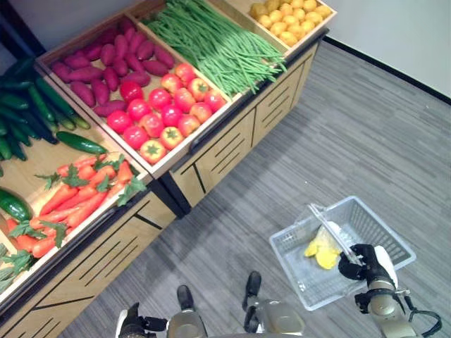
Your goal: Get the vegetables into the basket
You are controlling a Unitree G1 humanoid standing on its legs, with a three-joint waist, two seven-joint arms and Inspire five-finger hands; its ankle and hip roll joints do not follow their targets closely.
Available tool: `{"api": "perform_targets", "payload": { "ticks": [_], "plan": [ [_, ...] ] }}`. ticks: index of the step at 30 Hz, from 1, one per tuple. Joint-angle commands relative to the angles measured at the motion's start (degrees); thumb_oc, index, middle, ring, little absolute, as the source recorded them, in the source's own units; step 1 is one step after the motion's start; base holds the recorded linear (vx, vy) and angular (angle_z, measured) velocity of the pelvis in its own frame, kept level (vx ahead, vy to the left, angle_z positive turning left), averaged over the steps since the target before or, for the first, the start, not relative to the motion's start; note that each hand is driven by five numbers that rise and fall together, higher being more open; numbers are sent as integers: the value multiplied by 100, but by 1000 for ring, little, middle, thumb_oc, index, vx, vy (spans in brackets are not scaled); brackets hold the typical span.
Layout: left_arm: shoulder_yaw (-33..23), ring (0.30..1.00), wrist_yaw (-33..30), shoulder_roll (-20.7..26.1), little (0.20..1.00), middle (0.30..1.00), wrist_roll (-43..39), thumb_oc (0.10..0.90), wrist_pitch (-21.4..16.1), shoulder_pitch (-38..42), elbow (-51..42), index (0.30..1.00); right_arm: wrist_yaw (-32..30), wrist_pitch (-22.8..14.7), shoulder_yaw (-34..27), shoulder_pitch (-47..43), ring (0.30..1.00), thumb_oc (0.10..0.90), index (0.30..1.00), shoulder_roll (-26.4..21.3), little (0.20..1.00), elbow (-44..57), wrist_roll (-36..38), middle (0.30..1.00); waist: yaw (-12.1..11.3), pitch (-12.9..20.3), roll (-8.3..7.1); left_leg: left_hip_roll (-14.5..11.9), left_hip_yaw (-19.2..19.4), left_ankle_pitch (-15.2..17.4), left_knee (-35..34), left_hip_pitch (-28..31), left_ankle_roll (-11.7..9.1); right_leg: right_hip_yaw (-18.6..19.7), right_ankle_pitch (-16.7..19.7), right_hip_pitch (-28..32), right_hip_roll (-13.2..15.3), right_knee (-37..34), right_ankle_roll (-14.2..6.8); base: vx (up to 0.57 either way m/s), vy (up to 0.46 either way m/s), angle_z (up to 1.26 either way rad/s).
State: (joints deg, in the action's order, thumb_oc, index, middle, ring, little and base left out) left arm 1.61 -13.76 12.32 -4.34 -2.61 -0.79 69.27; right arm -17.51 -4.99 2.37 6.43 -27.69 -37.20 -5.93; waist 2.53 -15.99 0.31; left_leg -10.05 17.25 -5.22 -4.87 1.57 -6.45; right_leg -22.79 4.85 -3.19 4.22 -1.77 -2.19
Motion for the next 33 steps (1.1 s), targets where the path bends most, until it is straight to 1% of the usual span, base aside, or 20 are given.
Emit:
{"api": "perform_targets", "payload": {
  "ticks": [1, 2, 3, 5, 7, 8, 9, 10, 12, 13, 14, 15, 16, 17, 18, 19, 22, 25, 30, 33],
  "plan": [
    [-16, 1000, -58, 233, 1000, 1000, 80, 900, -82, 77, -77, 1000, -229, -394, -216, -499, 300, 400, 300, -237, 300, 602, -16, 300, -57, 223, -447, 237, -230, 438, 407, -119, 170, 765, -318, 279, 874, 484, -862, 68, 281, 30],
    [-23, 1000, -61, 242, 1000, 1000, 67, 900, -85, 86, -61, 1000, -227, -385, -199, -527, 300, 400, 300, -216, 300, 566, -17, 300, -79, 225, -477, 296, -238, 474, 412, -114, 209, 786, -282, 287, 933, 518, -910, 85, 361, 41],
    [2, 1000, -55, 251, 1000, 1000, 85, 900, -91, 89, -76, 1000, -231, -346, -157, -617, 300, 400, 300, -161, 300, 298, -5, 300, -134, 253, -503, 418, -286, 563, 410, -112, 300, 835, -214, 245, 1045, 702, -992, 54, 303, 28],
    [36, 1000, -55, 300, 1000, 1000, 99, 900, -103, 97, -141, 1000, -244, -333, -144, -672, 300, 400, 300, -112, 300, 226, 2, 300, -165, 227, -516, 504, -355, 601, 409, -127, 394, 956, -124, 80, 1130, 1150, -1049, 25, 245, 26],
    [39, 1000, -84, 336, 1000, 1000, 57, 900, -109, 113, -174, 1000, -272, -311, -64, -788, 300, 400, 300, -72, 300, 68, 20, 300, -191, 182, -507, 595, -401, 623, 327, -70, 482, 1053, 114, -143, 1236, 1572, -1114, 13, 180, 35],
    [58, 1000, -111, 361, 1000, 1000, 31, 900, -117, 141, -216, 1000, -297, -302, -51, -816, 300, 400, 300, -53, 300, -26, 27, 300, -194, 149, -474, 633, -462, 602, 237, -15, 496, 1208, 187, -205, 1222, 1763, -1139, 25, 121, 27],
    [54, 1000, -132, 394, 1000, 1000, -2, 900, -139, 160, -234, 1000, -305, -305, -44, -830, 300, 400, 300, -22, 300, -135, 63, 300, -163, 131, -449, 658, -563, 569, 119, 21, 503, 1486, 284, -318, 1108, 1871, -1135, 63, 75, 20],
    [48, 1000, -154, 419, 1000, 1000, -81, 900, -160, 222, -166, 1000, -338, -310, -32, -871, 300, 400, 300, 23, 300, -332, 149, 300, -102, 131, -403, 655, -711, 523, 19, 58, 455, 1854, 203, -411, 921, 1606, -1104, 68, 8, 27],
    [42, 1000, -184, 440, 1000, 1000, -115, 900, -173, 288, -127, 1000, -358, -313, -24, -883, 300, 400, 300, 25, 300, -407, 179, 300, -74, 118, -390, 636, -788, 496, 3, 59, 413, 1958, 161, -402, 901, 1380, -1091, 47, -35, 65],
    [28, 1000, -226, 474, 1000, 1000, -122, 900, -183, 362, -91, 1000, -387, -329, -35, -867, 300, 400, 300, 61, 300, -463, 226, 300, -62, 121, -386, 611, -860, 483, -11, 44, 363, 2069, 123, -439, 934, 1070, -1094, 69, -132, 80],
    [20, 1000, -316, 521, 1000, 1000, -136, 900, -197, 444, -26, 1000, -428, -340, -42, -858, 300, 400, 300, 105, 300, -651, 267, 300, -6, 109, -406, 564, -1027, 495, -13, 57, 303, 2329, 165, -507, 953, 744, -1107, 95, -191, 54],
    [-2, 1000, -344, 543, 1000, 1000, -182, 900, -201, 471, 27, 1000, -429, -346, -59, -800, 300, 400, 300, 138, 300, -743, 304, 300, 29, 106, -423, 547, -1172, 486, -13, 63, 278, 2594, 141, -526, 905, 774, -1117, 78, -145, 39],
    [-2, 1000, -344, 543, 1000, 1000, -182, 900, -201, 471, 27, 1000, -429, -346, -59, -800, 300, 400, 300, 138, 300, -743, 304, 300, 29, 106, -423, 547, -1172, 486, -13, 63, 278, 2594, 141, -526, 905, 774, -1117, 49, -168, 60],
    [-35, 1000, -393, 541, 1000, 1000, -221, 900, -219, 498, 56, 1000, -438, -339, -65, -761, 300, 400, 300, 194, 300, -993, 351, 300, -2, 135, -487, 509, -1277, 475, 3, 67, 230, 2459, 1, -329, 922, 547, -1106, 25, -173, 85],
    [-69, 1000, -398, 542, 1000, 1000, -244, 900, -214, 482, 86, 1000, -424, -331, -67, -741, 300, 400, 300, 204, 300, -1010, 355, 300, -8, 161, -501, 474, -1288, 469, -13, 65, 203, 2387, 5, -294, 910, 466, -1096, 36, -295, 89],
    [-160, 1000, -389, 558, 1000, 1000, -289, 900, -222, 445, 160, 1000, -401, -335, -69, -721, 300, 400, 300, 228, 300, -1196, 372, 300, -35, 218, -522, 381, -1288, 420, -13, 32, 129, 2299, -4, -214, 843, 308, -1067, 25, -242, 68],
    [-261, 1000, -444, 541, 1000, 1000, -318, 900, -209, 374, 208, 1000, -355, -330, -37, -680, 300, 400, 300, 221, 300, -1482, 374, 300, -58, 325, -510, 230, -1329, 356, -13, -27, 28, 2128, 13, 31, 728, -95, -1019, 30, -224, 15],
    [-557, 1000, -721, 456, 1000, 1000, -624, 900, -241, 334, 231, 1000, -354, -308, 72, -662, 300, 400, 300, 199, 300, -1783, 280, 300, -84, 391, -475, 119, -1354, 299, -13, -2, -64, 2000, 4, 224, 650, -298, -965, 31, -149, -1],
    [-1335, 1000, -1288, 391, 1000, 1000, -1573, 900, -454, 392, 390, 1000, -371, -281, 197, -676, 300, 400, 300, 295, 300, -2404, 306, 300, -101, 501, -457, 38, -1373, 281, -13, 108, -120, 1926, -122, 422, 581, -323, -884, 19, -79, 9],
    [-2171, 1000, -1771, 551, 1000, 1000, -2586, 900, -723, 440, 582, 1000, -339, -275, 268, -620, 300, 400, 300, 358, 300, -2562, 330, 300, -93, 595, -455, 38, -1330, 324, -13, 188, -132, 1938, -162, 484, 577, -323, -882, 18, 5, 8]
  ]
}}
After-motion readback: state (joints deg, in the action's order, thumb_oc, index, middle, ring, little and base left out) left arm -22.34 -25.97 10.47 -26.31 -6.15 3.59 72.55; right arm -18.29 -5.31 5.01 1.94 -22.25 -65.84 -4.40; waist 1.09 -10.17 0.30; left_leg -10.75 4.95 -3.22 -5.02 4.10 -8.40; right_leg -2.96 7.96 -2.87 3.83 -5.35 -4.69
